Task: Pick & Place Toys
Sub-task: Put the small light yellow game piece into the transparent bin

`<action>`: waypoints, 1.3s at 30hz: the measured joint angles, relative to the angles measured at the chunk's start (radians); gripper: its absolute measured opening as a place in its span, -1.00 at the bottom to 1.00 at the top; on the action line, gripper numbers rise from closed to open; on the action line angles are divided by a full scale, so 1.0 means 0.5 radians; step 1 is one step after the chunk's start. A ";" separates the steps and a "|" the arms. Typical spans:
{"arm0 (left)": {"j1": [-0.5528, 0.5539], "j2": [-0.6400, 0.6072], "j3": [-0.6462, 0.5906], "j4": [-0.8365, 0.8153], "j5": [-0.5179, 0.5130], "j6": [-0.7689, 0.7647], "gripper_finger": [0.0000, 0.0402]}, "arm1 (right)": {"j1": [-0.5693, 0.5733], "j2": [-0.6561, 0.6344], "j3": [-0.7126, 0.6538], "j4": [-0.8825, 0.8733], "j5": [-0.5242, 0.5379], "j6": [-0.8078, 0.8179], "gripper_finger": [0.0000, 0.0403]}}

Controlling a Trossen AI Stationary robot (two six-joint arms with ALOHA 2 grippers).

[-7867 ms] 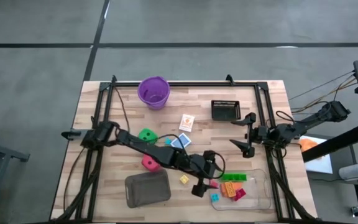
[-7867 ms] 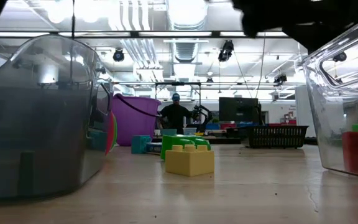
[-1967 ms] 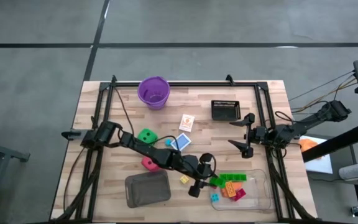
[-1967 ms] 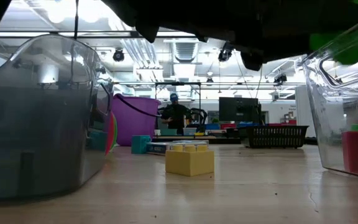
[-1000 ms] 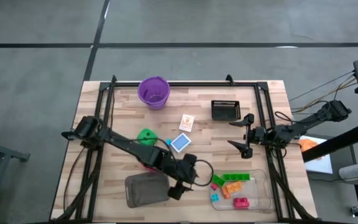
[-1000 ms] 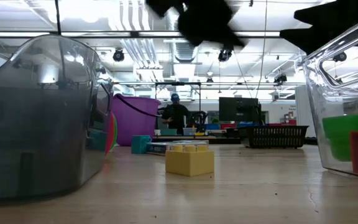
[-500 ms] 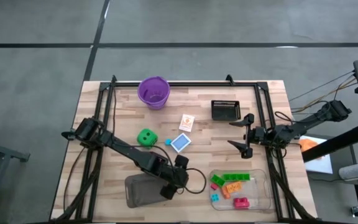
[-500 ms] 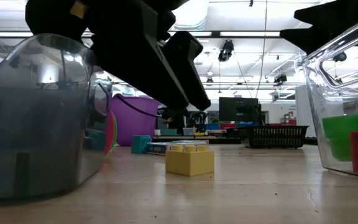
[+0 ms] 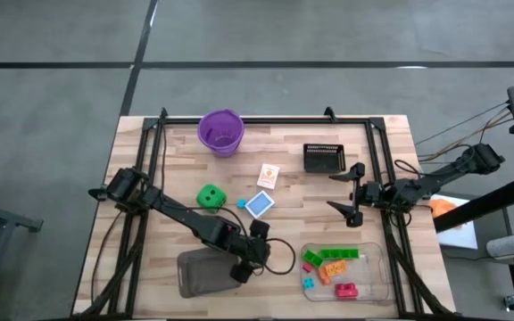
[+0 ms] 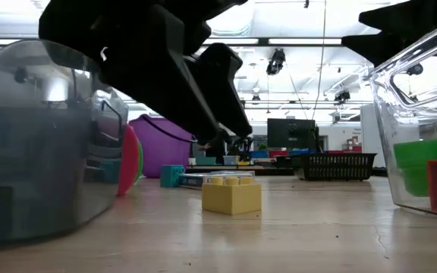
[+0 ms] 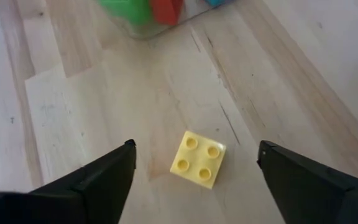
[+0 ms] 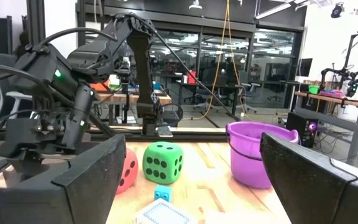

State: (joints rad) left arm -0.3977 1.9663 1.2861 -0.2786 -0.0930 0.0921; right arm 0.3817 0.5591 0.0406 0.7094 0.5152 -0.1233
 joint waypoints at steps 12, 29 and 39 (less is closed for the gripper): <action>-0.002 -0.008 0.049 -0.089 -0.091 0.110 0.89 | 0.000 0.000 0.000 0.000 0.000 0.000 0.80; 0.004 0.021 0.098 0.291 -0.453 0.399 0.89 | 0.001 0.002 0.001 -0.007 0.001 -0.001 0.80; 0.004 0.146 0.094 0.279 -0.546 0.409 0.89 | 0.001 0.002 0.002 -0.008 0.001 0.000 0.80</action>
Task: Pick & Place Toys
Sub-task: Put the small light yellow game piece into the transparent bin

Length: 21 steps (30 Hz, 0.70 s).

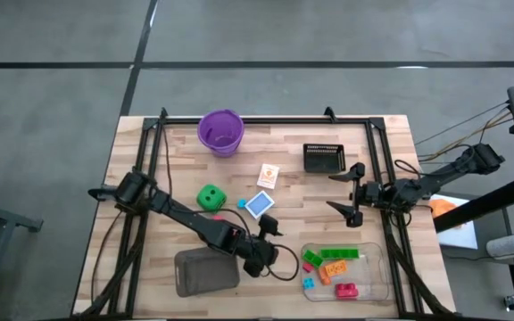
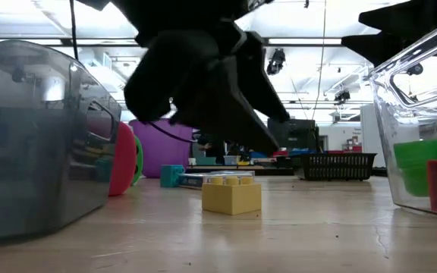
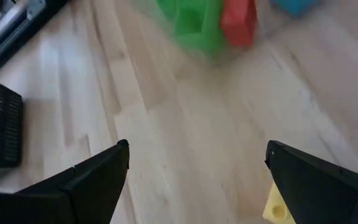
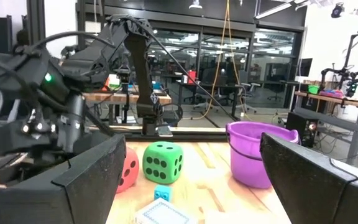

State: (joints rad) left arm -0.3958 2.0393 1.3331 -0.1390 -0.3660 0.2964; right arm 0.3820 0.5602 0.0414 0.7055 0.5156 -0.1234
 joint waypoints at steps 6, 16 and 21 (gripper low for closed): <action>-0.025 0.005 0.001 -0.181 0.040 -0.051 0.89 | 0.000 0.000 0.000 -0.006 0.000 0.000 0.80; -0.051 0.005 0.004 -0.330 0.226 -0.091 0.89 | 0.000 0.001 0.001 -0.006 -0.001 0.001 0.80; -0.046 -0.004 0.008 -0.345 0.198 -0.074 0.89 | 0.000 0.001 0.001 -0.006 -0.001 0.001 0.80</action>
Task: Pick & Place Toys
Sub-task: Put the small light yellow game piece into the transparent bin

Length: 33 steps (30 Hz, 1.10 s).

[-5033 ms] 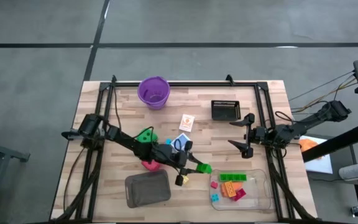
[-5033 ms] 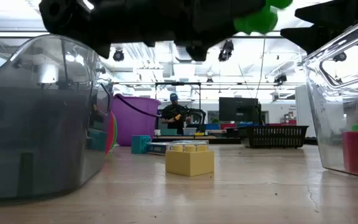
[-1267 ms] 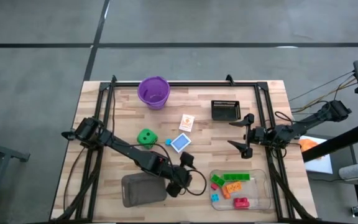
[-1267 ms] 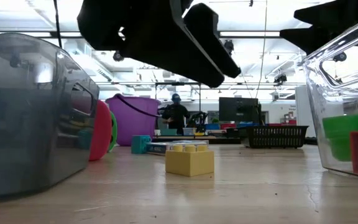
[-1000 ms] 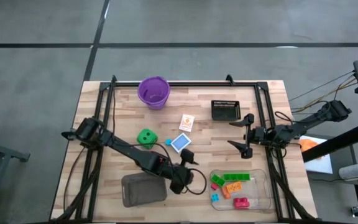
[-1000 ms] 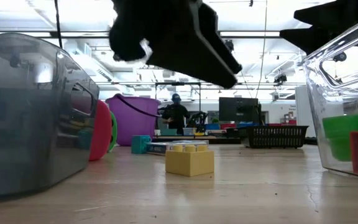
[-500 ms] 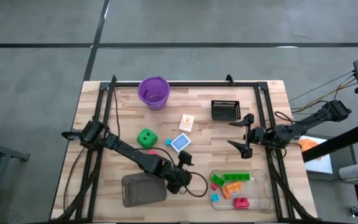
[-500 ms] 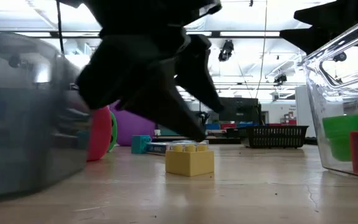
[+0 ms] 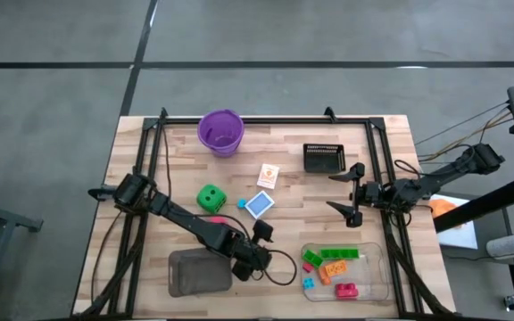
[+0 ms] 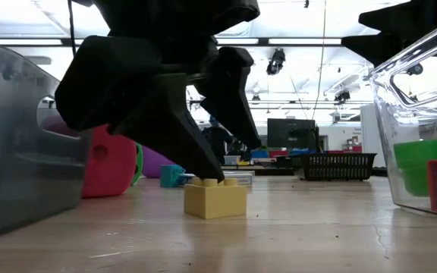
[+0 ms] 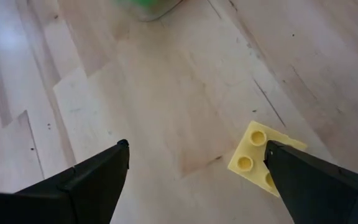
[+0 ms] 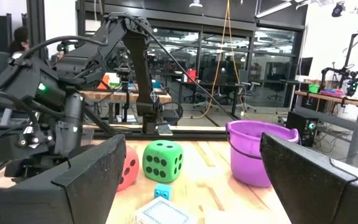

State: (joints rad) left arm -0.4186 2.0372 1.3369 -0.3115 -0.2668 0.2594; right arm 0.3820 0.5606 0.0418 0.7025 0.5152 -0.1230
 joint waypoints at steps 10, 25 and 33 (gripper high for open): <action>0.003 -0.019 0.000 -0.025 -0.004 0.004 0.89 | -0.001 0.001 0.000 -0.001 0.000 0.001 0.80; 0.005 -0.093 0.000 -0.102 0.068 0.007 0.89 | 0.000 0.001 0.000 -0.001 0.000 0.008 0.80; 0.005 -0.168 0.000 -0.119 0.258 0.004 0.89 | -0.001 0.013 0.000 -0.007 -0.001 0.008 0.80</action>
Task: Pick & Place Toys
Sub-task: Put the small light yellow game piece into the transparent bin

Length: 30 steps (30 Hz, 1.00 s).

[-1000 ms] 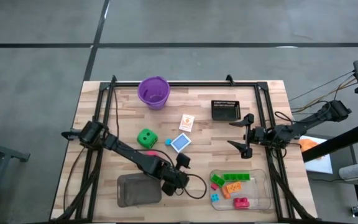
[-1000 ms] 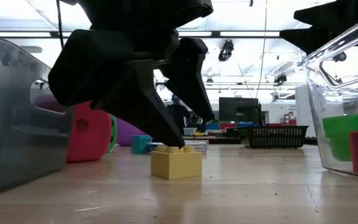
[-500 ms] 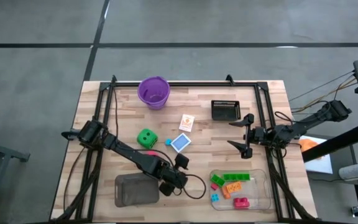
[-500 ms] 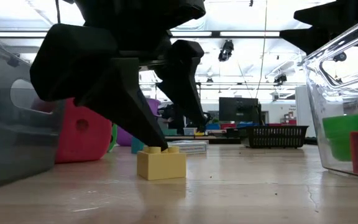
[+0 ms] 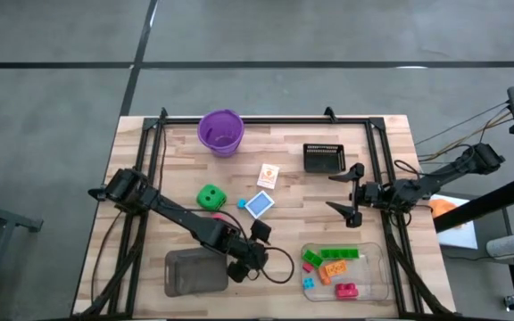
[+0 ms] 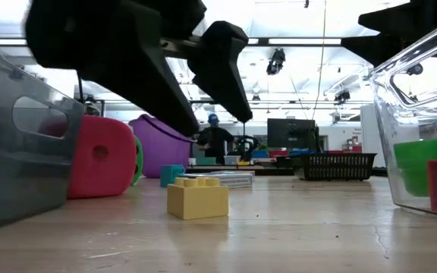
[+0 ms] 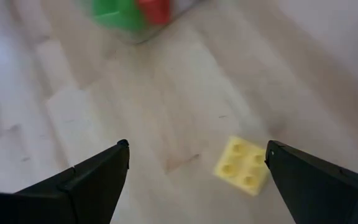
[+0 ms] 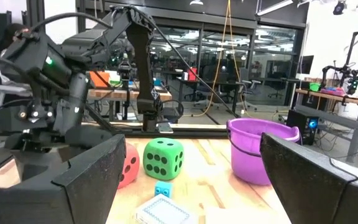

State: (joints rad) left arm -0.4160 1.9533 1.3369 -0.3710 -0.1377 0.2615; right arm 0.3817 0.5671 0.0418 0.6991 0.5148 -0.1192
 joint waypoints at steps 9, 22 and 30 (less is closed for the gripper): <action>0.002 0.074 0.002 0.013 0.167 -0.008 0.89 | 0.000 0.000 0.000 0.002 0.000 0.000 0.80; 0.008 0.088 0.003 -0.029 0.263 -0.015 0.81 | 0.000 -0.001 0.000 0.005 0.000 0.001 0.80; 0.020 0.089 0.002 -0.054 0.262 -0.017 0.59 | 0.000 -0.001 0.000 0.005 0.000 0.001 0.80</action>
State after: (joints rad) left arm -0.4061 1.9980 1.3380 -0.3980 -0.0067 0.2529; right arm 0.3817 0.5667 0.0418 0.7015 0.5148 -0.1188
